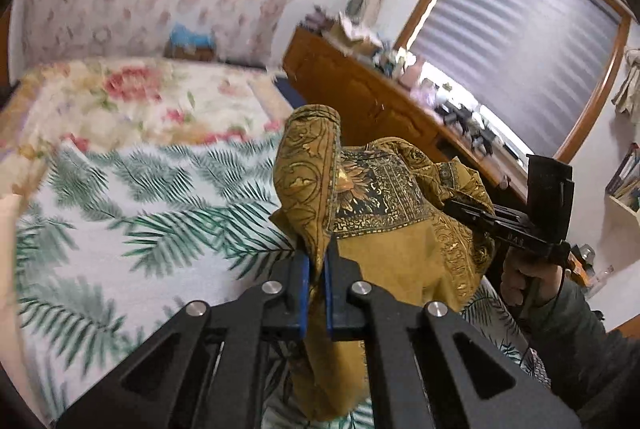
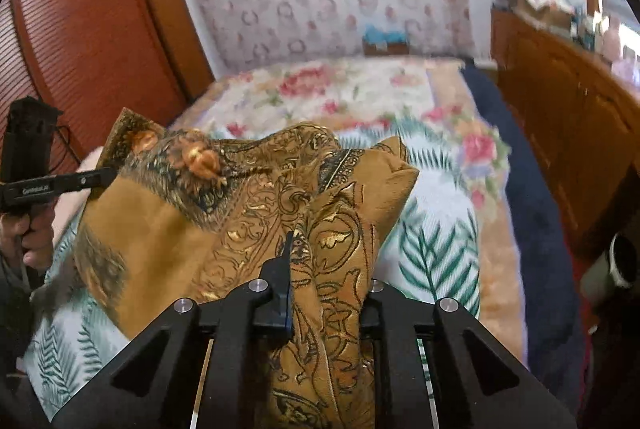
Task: Fold small clothes
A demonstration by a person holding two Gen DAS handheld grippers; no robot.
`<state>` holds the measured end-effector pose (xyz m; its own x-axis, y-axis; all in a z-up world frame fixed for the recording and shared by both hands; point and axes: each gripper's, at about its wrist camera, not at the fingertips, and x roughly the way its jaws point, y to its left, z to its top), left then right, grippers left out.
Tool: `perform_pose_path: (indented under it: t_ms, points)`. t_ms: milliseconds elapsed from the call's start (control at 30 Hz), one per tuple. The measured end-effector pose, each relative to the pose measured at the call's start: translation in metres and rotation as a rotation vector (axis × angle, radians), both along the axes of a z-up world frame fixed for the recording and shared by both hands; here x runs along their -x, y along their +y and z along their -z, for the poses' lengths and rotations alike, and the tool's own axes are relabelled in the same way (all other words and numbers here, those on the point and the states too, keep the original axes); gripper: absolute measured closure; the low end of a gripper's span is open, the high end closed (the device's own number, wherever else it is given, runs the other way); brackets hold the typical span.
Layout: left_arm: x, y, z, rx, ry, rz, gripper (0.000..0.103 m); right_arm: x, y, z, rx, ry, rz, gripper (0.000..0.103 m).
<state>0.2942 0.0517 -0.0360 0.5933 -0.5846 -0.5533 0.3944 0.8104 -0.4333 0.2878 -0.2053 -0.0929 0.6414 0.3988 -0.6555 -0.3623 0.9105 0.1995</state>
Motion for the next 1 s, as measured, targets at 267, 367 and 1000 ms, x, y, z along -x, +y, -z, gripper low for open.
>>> perform_pose_path:
  t_ms: [267, 367, 1000]
  points:
    - [0.070, 0.103, -0.030, -0.018, -0.135, -0.236, 0.101, 0.002, 0.079, -0.064, 0.024, -0.145, -0.168, 0.092]
    - [0.097, 0.148, -0.028, -0.023, -0.149, -0.346, 0.101, -0.005, 0.132, -0.085, 0.052, -0.199, -0.271, 0.092]
    - [0.187, 0.265, 0.084, -0.069, 0.003, -0.767, 0.101, -0.037, 0.503, -0.079, 0.275, -0.328, -0.750, 0.091]
